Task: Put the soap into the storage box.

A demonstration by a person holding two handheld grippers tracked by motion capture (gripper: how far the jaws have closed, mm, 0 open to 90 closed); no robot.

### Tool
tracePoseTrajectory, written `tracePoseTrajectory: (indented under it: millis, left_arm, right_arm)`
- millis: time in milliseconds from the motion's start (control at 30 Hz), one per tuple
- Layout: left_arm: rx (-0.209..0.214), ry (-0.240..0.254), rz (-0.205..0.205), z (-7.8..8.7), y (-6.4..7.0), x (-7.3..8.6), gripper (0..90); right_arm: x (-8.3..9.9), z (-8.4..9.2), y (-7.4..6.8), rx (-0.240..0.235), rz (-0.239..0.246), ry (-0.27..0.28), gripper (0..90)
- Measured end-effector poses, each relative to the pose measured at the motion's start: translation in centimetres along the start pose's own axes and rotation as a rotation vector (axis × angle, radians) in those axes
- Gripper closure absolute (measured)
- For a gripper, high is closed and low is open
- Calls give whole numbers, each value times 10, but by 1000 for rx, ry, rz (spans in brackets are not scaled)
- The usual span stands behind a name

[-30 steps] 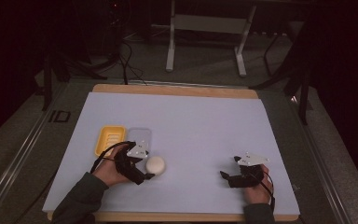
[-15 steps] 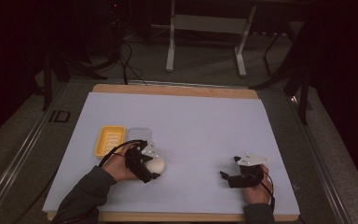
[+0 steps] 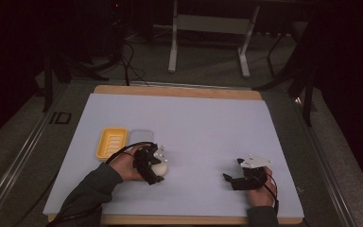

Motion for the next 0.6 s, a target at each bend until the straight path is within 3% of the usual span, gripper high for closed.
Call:
tracePoseTrajectory:
  millis: [400, 600]
  left_arm:
    - [57, -56, -16, -1, -7, -4, 221]
    - [59, -87, -24, 0, -8, -7, 249]
  right_arm:
    - [0, 0, 0, 3, -2, -2, 143]
    - [0, 0, 0, 4, -2, -2, 143]
Point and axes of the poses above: each handheld gripper's, and its own axes: z roughly backward along the jaws, x roughly out of its underside, y roughly to its right, the point moved 1 cm from there along -z, roughly forward along the jaws, and after that the axes turned 13 degrees about -y, right-handed, at the moved point
